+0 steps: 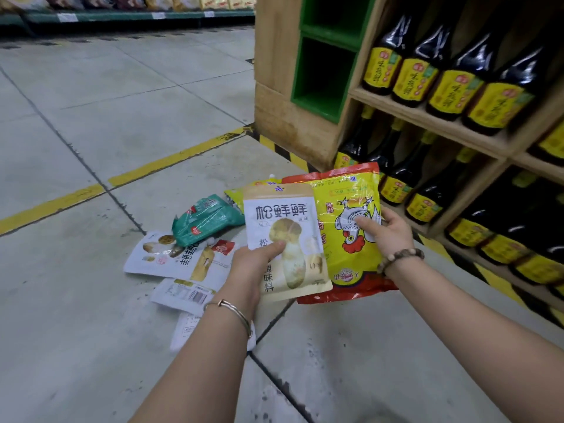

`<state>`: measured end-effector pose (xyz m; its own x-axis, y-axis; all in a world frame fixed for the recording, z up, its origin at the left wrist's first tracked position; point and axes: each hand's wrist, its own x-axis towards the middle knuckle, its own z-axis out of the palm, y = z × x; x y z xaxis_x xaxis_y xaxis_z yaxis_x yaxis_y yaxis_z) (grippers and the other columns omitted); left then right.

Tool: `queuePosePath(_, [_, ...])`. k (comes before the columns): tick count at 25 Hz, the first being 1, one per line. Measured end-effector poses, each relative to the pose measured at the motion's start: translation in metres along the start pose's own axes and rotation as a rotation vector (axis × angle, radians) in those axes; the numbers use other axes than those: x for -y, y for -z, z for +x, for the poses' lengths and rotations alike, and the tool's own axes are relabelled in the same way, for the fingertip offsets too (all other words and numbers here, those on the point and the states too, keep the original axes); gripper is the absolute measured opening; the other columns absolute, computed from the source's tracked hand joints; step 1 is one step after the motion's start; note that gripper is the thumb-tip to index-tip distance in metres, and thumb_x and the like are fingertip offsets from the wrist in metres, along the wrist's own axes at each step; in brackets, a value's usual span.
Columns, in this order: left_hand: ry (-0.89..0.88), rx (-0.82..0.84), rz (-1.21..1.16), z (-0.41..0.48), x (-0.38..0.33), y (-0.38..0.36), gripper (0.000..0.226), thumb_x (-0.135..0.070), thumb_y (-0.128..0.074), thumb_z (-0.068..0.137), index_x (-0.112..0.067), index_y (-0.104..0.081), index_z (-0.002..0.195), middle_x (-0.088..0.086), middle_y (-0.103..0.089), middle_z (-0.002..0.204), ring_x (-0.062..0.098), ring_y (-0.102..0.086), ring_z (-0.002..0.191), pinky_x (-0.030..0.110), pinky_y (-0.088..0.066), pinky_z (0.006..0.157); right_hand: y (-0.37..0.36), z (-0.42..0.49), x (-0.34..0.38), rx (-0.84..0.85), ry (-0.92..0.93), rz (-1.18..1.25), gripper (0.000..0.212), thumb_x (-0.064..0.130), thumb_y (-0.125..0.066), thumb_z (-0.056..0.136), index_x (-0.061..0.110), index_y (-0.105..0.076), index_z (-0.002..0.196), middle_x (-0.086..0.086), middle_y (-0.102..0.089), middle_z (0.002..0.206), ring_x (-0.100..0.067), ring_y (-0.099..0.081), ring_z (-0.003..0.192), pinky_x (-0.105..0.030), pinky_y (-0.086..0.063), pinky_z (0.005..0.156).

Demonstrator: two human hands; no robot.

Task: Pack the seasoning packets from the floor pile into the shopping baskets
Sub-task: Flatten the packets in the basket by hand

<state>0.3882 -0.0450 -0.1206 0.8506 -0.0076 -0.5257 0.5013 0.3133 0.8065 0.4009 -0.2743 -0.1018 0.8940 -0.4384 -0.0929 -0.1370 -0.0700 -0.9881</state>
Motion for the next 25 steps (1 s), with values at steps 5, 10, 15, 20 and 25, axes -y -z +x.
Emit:
queuePosePath(5, [-0.052,0.095,0.003,-0.032,-0.001,-0.057,0.013,-0.008,-0.072,0.079,-0.01,-0.067,0.09,0.016,-0.071,0.095,0.028,-0.066,0.079,0.041,-0.054,0.078,0.057,-0.036,0.024,-0.151,0.028,0.025,0.029,0.012,-0.076,0.074,0.023,-0.066,0.099,0.0,-0.072,0.094,-0.015,-0.07,0.077,-0.032,-0.057,0.067])
queuePosePath(10, [-0.033,0.266,0.075,-0.069,0.004,-0.12,0.024,-0.006,-0.072,0.078,-0.003,-0.068,0.102,0.019,-0.07,0.1,0.035,-0.067,0.094,0.049,-0.054,0.087,0.13,-0.065,0.062,-0.315,0.062,0.043,0.029,0.008,-0.075,0.075,0.019,-0.066,0.1,-0.003,-0.072,0.09,-0.017,-0.07,0.072,-0.029,-0.056,0.058])
queuePosePath(15, [-0.04,0.355,0.012,-0.098,0.003,-0.173,0.021,-0.007,-0.072,0.079,-0.006,-0.066,0.099,0.015,-0.069,0.094,0.027,-0.066,0.079,0.032,-0.054,0.066,0.205,-0.09,0.096,-0.433,0.119,0.009,0.031,0.013,-0.075,0.075,0.021,-0.067,0.103,-0.001,-0.072,0.09,-0.018,-0.07,0.078,-0.032,-0.056,0.066])
queuePosePath(20, [-0.067,0.451,0.018,-0.128,0.007,-0.222,0.02,-0.009,-0.072,0.079,-0.009,-0.068,0.099,0.009,-0.071,0.089,0.024,-0.067,0.076,0.031,-0.054,0.066,0.282,-0.129,0.126,-0.551,0.207,-0.039,0.023,0.017,-0.076,0.075,0.03,-0.066,0.091,0.009,-0.072,0.085,-0.005,-0.069,0.069,-0.018,-0.052,0.053])
queuePosePath(25, [-0.048,0.585,0.001,-0.172,0.022,-0.275,0.016,-0.007,-0.071,0.081,-0.012,-0.068,0.095,0.009,-0.072,0.089,0.026,-0.069,0.077,0.039,-0.058,0.071,0.355,-0.163,0.15,-0.626,0.257,-0.067,0.024,0.015,-0.075,0.075,0.029,-0.068,0.094,0.003,-0.074,0.086,-0.022,-0.071,0.079,-0.042,-0.056,0.074])
